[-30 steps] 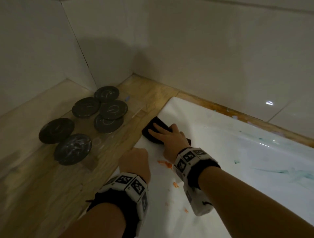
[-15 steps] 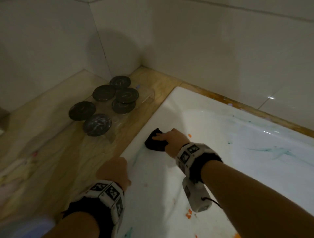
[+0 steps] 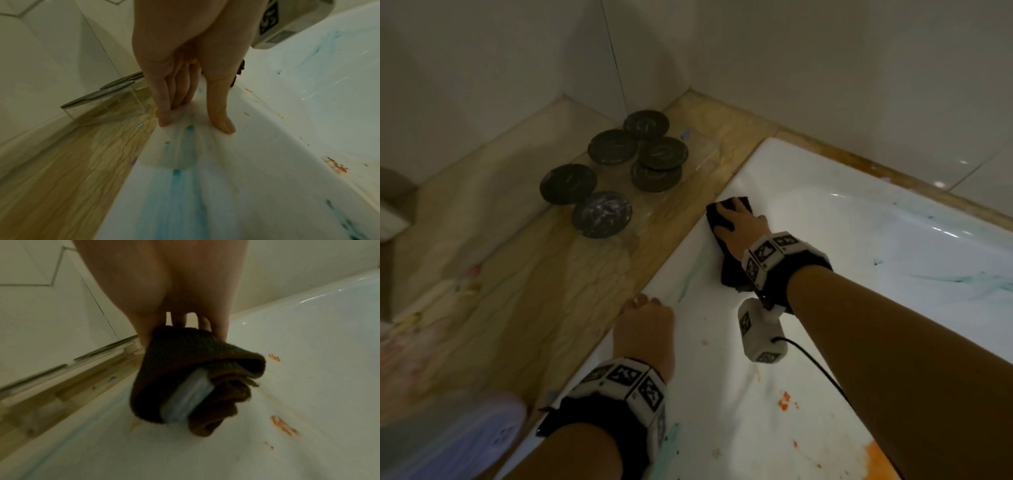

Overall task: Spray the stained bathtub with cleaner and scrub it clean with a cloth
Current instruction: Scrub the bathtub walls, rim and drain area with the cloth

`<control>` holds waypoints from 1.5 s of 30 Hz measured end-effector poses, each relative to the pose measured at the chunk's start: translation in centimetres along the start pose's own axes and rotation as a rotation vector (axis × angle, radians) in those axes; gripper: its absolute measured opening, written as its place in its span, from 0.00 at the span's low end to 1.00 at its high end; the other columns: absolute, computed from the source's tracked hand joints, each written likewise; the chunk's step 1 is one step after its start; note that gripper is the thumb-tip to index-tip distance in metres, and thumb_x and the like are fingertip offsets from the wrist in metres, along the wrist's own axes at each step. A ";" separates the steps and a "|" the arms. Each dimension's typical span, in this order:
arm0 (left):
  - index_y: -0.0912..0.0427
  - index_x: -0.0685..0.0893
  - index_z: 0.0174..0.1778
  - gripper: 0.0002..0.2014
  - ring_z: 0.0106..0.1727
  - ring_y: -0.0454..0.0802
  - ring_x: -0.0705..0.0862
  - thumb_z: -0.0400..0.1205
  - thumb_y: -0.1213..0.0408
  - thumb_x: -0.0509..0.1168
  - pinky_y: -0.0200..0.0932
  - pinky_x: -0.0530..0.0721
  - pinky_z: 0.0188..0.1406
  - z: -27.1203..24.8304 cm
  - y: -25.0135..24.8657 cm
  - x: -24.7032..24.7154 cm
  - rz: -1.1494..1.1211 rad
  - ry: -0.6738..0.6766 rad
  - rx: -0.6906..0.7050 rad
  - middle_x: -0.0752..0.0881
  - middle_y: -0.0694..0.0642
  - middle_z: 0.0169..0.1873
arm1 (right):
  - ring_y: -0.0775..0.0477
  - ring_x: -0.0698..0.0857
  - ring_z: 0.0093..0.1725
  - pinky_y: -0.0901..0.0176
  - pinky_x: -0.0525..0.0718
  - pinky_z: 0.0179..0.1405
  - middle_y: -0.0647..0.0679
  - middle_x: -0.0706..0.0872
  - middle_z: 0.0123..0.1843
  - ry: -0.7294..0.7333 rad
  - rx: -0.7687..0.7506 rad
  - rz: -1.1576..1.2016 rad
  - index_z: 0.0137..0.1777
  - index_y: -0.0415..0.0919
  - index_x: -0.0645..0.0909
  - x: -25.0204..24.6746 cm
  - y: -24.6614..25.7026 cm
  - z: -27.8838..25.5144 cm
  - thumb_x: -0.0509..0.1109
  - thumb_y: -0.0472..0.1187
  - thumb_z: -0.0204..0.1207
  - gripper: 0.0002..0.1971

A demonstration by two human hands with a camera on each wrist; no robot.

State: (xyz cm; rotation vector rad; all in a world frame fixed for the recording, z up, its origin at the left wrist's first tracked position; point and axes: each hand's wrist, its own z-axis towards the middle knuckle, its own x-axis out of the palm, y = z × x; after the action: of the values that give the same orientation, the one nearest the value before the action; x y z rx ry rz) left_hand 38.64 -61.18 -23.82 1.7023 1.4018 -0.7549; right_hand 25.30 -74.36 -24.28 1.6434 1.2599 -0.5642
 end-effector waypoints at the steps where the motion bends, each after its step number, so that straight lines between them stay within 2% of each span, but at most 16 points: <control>1: 0.62 0.74 0.68 0.21 0.69 0.56 0.74 0.79 0.67 0.67 0.46 0.70 0.69 0.2 0.1 0.3 0.019 0.008 -0.015 0.76 0.59 0.66 | 0.31 0.58 0.78 0.50 0.54 0.79 0.47 0.46 0.85 -0.007 -0.023 -0.005 0.82 0.54 0.51 0.0 -0.2 -0.2 0.54 0.45 0.85 0.27; 4: 0.68 0.83 0.57 0.26 0.58 0.55 0.83 0.66 0.61 0.79 0.41 0.80 0.58 -0.1 0.1 -0.7 0.001 -0.088 -0.026 0.84 0.63 0.54 | 0.36 0.64 0.77 0.49 0.61 0.76 0.47 0.58 0.83 -0.038 -0.184 -0.022 0.79 0.53 0.63 1.5 -0.8 -1.8 0.59 0.34 0.81 0.28; 8: 0.62 0.74 0.68 0.21 0.68 0.56 0.75 0.79 0.66 0.66 0.46 0.72 0.68 0.3 0.0 0.2 0.032 -0.014 -0.006 0.77 0.59 0.65 | 0.44 0.76 0.66 0.68 0.72 0.58 0.62 0.74 0.64 -0.056 -0.335 0.160 0.77 0.45 0.69 5.1 -0.6 -6.2 0.63 0.28 0.77 0.28; 11: 0.60 0.83 0.53 0.24 0.54 0.51 0.84 0.65 0.56 0.79 0.39 0.81 0.55 0.4 0.4 0.0 0.048 -0.099 -0.030 0.85 0.57 0.51 | 0.40 0.77 0.57 0.72 0.67 0.50 0.45 0.77 0.62 -0.010 -0.429 0.082 0.74 0.49 0.72 6.7 -0.8 -7.9 0.61 0.29 0.78 0.26; 14: 0.60 0.73 0.69 0.25 0.68 0.55 0.76 0.77 0.62 0.69 0.45 0.72 0.68 0.7 0.4 0.8 0.087 -0.008 -0.016 0.77 0.58 0.66 | 0.36 0.81 0.57 0.61 0.72 0.63 0.38 0.82 0.61 -0.240 -0.367 0.261 0.66 0.50 0.81 5.7 -2.0 -5.9 0.57 0.31 0.73 0.25; 16: 0.59 0.73 0.70 0.24 0.68 0.55 0.77 0.78 0.63 0.68 0.45 0.76 0.60 0.9 0.4 0.8 0.076 -0.037 -0.021 0.76 0.57 0.67 | 0.38 0.77 0.69 0.55 0.65 0.74 0.41 0.76 0.74 -0.417 -0.289 0.320 0.73 0.49 0.74 3.7 -2.8 -3.7 0.57 0.31 0.75 0.26; 19: 0.61 0.78 0.61 0.21 0.57 0.53 0.82 0.73 0.61 0.72 0.39 0.73 0.43 0.9 0.4 0.8 -0.026 -0.029 -0.067 0.80 0.58 0.58 | 0.39 0.60 0.80 0.53 0.56 0.79 0.50 0.50 0.85 -0.229 -0.048 0.239 0.82 0.51 0.52 1.4 -3.2 -1.0 0.57 0.27 0.77 0.37; 22: 0.61 0.79 0.65 0.34 0.61 0.54 0.82 0.65 0.54 0.80 0.44 0.80 0.58 0.8 0.3 0.2 0.026 -0.012 -0.093 0.81 0.61 0.60 | 0.36 0.63 0.77 0.45 0.62 0.76 0.54 0.50 0.84 -0.109 -0.141 0.027 0.81 0.54 0.55 1.8 -2.2 -0.4 0.58 0.31 0.77 0.34; 24: 0.60 0.67 0.75 0.34 0.72 0.56 0.72 0.75 0.59 0.72 0.46 0.71 0.71 1.3 0.4 1.5 0.074 -0.009 -0.051 0.72 0.60 0.71 | 0.36 0.68 0.72 0.47 0.64 0.73 0.48 0.63 0.80 -0.081 -0.212 0.059 0.78 0.57 0.61 3.1 -1.5 -1.9 0.60 0.33 0.76 0.32; 26: 0.60 0.63 0.76 0.33 0.73 0.56 0.70 0.77 0.60 0.69 0.46 0.70 0.71 1.8 0.5 1.9 0.081 -0.017 -0.023 0.69 0.60 0.72 | 0.34 0.72 0.68 0.51 0.68 0.71 0.40 0.71 0.67 -0.049 -0.233 0.119 0.75 0.60 0.65 4.3 -1.1 -4.4 0.61 0.32 0.74 0.32; 29: 0.60 0.66 0.74 0.30 0.69 0.55 0.74 0.77 0.61 0.70 0.45 0.74 0.65 1.8 0.7 2.2 0.105 -0.037 -0.016 0.73 0.59 0.68 | 0.38 0.76 0.58 0.58 0.72 0.61 0.49 0.68 0.50 0.042 -0.326 0.117 0.70 0.59 0.73 5.2 -0.8 -6.9 0.61 0.32 0.74 0.28; 31: 0.61 0.67 0.74 0.30 0.69 0.56 0.74 0.77 0.61 0.70 0.46 0.74 0.66 1.5 0.6 1.7 0.094 -0.020 -0.033 0.73 0.60 0.68 | 0.40 0.77 0.56 0.62 0.69 0.57 0.54 0.71 0.46 -0.061 -0.337 0.185 0.65 0.56 0.80 4.6 -1.0 -5.9 0.60 0.34 0.74 0.23; 33: 0.62 0.70 0.72 0.35 0.67 0.56 0.77 0.72 0.57 0.75 0.46 0.76 0.64 1.3 0.5 1.2 0.052 0.003 -0.072 0.75 0.61 0.67 | 0.39 0.79 0.61 0.59 0.69 0.66 0.48 0.82 0.59 -0.305 -0.306 0.308 0.65 0.53 0.80 3.5 -1.7 -3.2 0.56 0.40 0.70 0.24; 36: 0.65 0.76 0.68 0.38 0.64 0.56 0.80 0.64 0.53 0.80 0.45 0.79 0.63 1.0 0.4 0.5 0.062 -0.011 -0.069 0.79 0.63 0.62 | 0.37 0.66 0.77 0.46 0.62 0.79 0.46 0.60 0.82 -0.278 -0.132 0.238 0.79 0.49 0.64 2.0 -2.1 0.3 0.56 0.36 0.78 0.28; 40: 0.63 0.64 0.76 0.32 0.73 0.58 0.69 0.77 0.64 0.70 0.49 0.69 0.72 1.6 0.4 1.3 0.074 0.027 -0.032 0.71 0.61 0.71 | 0.37 0.68 0.68 0.52 0.68 0.67 0.55 0.54 0.84 -0.151 -0.211 -0.037 0.79 0.54 0.60 2.8 -0.5 -0.8 0.56 0.27 0.74 0.35; 45: 0.62 0.67 0.73 0.29 0.71 0.56 0.72 0.77 0.62 0.69 0.47 0.70 0.71 1.7 0.4 1.7 0.102 -0.029 -0.002 0.73 0.61 0.69 | 0.41 0.72 0.61 0.52 0.71 0.65 0.54 0.66 0.79 -0.093 -0.372 0.167 0.71 0.48 0.74 6.5 -0.6 -6.2 0.58 0.22 0.69 0.32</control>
State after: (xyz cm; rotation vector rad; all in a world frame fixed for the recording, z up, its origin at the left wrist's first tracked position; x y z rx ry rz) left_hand 39.47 -61.84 -26.00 1.7402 1.2855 -0.7189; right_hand 25.98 -65.83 -27.00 1.3759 1.0734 -0.2798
